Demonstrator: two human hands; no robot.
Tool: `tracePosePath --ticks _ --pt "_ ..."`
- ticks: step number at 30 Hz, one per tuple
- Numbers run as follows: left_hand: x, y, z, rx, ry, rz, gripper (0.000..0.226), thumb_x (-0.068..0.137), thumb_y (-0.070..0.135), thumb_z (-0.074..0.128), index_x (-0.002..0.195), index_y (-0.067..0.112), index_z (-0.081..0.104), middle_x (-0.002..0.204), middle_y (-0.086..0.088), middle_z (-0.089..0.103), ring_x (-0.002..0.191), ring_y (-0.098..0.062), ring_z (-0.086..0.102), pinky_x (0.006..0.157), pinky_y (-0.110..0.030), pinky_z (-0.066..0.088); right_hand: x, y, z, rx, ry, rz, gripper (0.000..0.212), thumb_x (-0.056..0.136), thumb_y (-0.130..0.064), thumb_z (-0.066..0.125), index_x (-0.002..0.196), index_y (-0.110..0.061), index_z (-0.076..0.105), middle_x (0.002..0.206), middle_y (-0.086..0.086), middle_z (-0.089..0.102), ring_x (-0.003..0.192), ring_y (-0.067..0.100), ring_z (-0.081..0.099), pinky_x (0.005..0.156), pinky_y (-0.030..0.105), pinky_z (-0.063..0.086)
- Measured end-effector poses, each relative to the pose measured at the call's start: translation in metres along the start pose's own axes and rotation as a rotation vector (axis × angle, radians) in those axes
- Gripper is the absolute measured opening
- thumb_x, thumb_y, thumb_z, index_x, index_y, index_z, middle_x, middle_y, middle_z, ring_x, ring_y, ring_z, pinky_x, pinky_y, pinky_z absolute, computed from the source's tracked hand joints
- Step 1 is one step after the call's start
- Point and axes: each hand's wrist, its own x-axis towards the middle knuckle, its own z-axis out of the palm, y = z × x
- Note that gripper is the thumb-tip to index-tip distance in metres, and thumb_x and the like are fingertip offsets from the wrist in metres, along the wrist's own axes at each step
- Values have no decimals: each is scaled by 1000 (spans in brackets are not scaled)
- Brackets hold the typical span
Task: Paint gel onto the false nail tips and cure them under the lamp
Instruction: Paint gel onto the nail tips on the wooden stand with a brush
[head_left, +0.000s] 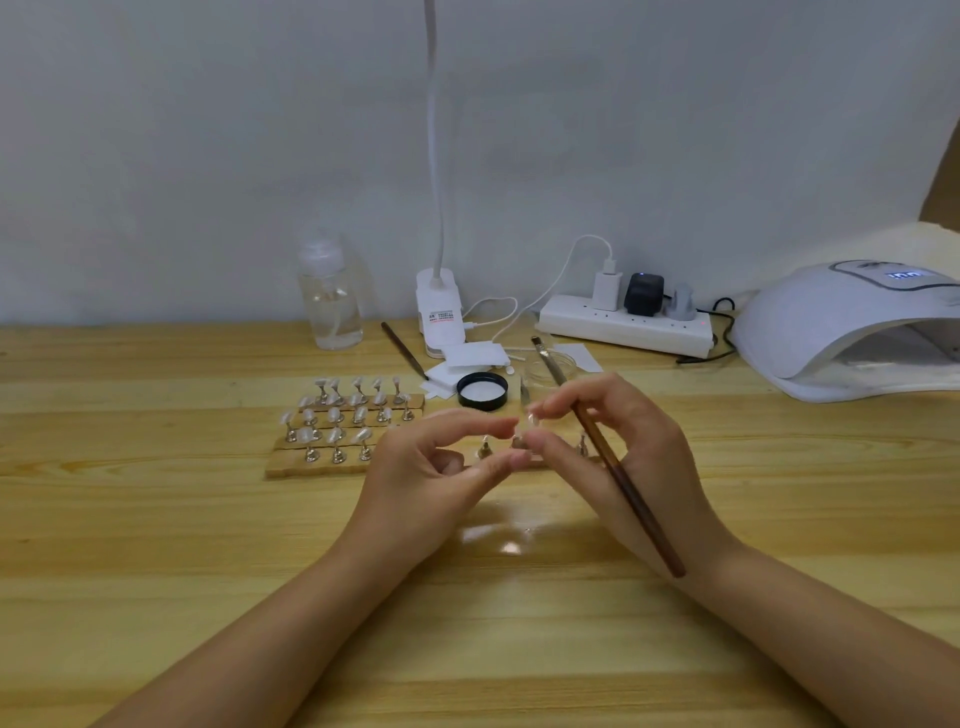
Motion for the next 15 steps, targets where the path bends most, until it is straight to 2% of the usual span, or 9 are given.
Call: tracePosePath --ticks 4,8,15 --pt "0 0 1 21 96 -42 25 66 37 69 90 32 66 89 14 65 37 -3 27 40 -11 26 7 13 -13 -79 -5 42 18 77 -21 70 90 -20 59 89 -9 64 87 1 61 84 18 46" --pt "1 -5 2 150 135 -49 33 74 18 72 98 36 58 95 13 63 35 -5 28 39 -10 27 8 27 -19 -267 -97 13 16 76 -14 74 89 -13 64 89 -2 67 88 12 62 82 30 50" --pt "0 -11 1 309 106 -110 43 75 17 73 109 35 54 98 17 62 41 -1 41 49 -10 37 7 35 -19 -352 -163 -25 15 77 -19 73 89 -17 63 87 -7 64 84 10 60 76 28 50"
